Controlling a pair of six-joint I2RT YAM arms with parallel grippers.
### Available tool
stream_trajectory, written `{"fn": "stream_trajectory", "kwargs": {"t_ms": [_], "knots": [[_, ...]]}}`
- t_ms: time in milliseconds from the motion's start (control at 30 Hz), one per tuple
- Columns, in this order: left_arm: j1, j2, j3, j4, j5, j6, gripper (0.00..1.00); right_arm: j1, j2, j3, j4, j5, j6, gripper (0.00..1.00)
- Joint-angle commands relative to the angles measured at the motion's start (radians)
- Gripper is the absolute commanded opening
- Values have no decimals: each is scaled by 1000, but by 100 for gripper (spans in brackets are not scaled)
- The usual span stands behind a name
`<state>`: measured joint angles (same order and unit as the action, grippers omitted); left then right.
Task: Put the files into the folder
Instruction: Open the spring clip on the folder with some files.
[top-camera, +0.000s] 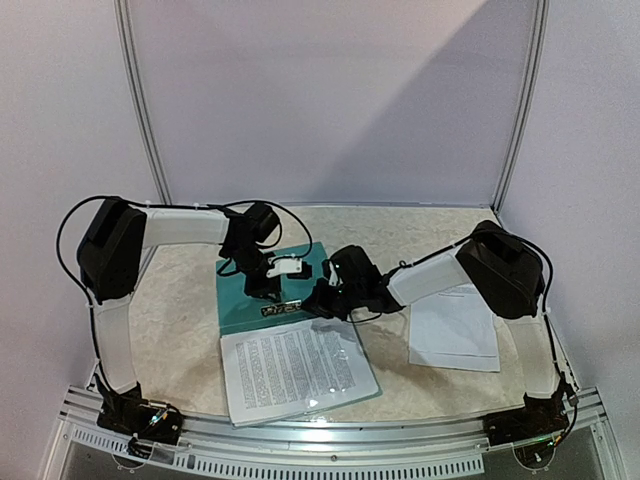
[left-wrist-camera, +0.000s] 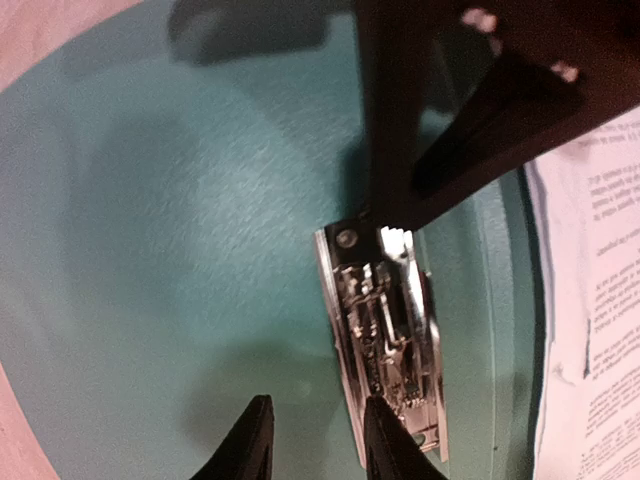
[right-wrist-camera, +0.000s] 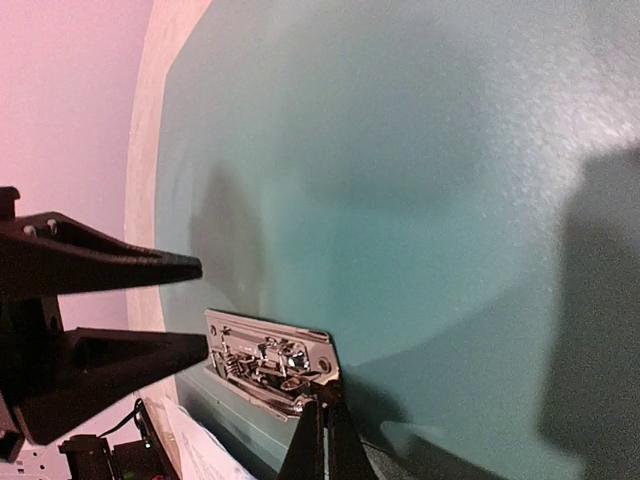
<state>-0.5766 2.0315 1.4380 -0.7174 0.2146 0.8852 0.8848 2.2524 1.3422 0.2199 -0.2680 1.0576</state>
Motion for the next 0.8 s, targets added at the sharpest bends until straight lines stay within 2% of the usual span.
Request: {"fn": "stream_trajectory", "kwargs": {"t_ms": [0,167,333,467,767], "knots": [[56,-6,-12,-25,40,-71,32,51,44,-130,-266,64,38,0],[32,19,-31,-30,-7,-89,32,80,37,-122,-282,40,41,0],[42,58,68,-52,23,-145,30,70,27,-118,-300,53,32,0],[28,85,114,-129,71,-112,30,59,18,-123,-295,50,31,0],[-13,165,101,-234,4,-13,32,46,30,-122,-231,15,58,0]]}}
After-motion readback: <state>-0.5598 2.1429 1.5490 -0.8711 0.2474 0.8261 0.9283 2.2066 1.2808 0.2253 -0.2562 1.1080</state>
